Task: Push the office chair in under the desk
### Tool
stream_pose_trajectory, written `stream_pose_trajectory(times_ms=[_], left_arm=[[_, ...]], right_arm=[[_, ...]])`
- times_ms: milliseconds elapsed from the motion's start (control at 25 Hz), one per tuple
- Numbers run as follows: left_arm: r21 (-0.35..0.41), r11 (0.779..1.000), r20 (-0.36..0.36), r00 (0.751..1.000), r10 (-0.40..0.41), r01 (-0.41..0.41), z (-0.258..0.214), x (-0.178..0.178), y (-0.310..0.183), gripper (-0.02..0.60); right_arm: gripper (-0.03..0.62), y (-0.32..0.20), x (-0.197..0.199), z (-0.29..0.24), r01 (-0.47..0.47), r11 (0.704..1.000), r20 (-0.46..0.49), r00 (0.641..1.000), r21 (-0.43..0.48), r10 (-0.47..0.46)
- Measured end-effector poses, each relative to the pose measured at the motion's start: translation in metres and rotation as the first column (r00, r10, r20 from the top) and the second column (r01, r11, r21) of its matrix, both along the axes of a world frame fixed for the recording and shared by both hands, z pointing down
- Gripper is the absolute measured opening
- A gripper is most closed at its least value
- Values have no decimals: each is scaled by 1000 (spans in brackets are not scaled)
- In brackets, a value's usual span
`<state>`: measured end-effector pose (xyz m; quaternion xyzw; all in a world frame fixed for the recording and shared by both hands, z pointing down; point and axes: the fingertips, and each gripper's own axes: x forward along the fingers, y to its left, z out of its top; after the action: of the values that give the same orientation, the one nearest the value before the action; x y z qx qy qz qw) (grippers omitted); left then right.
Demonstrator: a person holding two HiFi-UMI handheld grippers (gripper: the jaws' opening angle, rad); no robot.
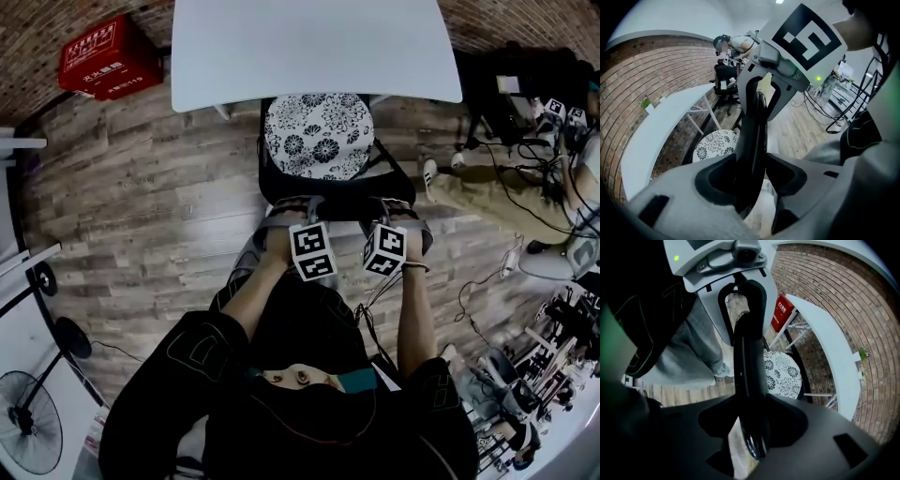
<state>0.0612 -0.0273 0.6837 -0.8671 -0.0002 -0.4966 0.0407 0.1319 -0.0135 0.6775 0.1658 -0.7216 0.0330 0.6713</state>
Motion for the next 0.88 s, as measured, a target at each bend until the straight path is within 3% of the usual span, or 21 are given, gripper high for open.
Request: stream_pose_trajectory(times_ms=[480, 880], left_arm=[[4, 1000, -4, 1000, 5, -5, -1, 18, -19, 202], [33, 997, 14, 997, -71, 71, -1, 31, -61, 202]], right_arm=[[172, -23, 19, -5, -72, 995, -45, 996, 67, 75], [172, -64, 33, -5, -49, 993, -14, 999, 103, 51]])
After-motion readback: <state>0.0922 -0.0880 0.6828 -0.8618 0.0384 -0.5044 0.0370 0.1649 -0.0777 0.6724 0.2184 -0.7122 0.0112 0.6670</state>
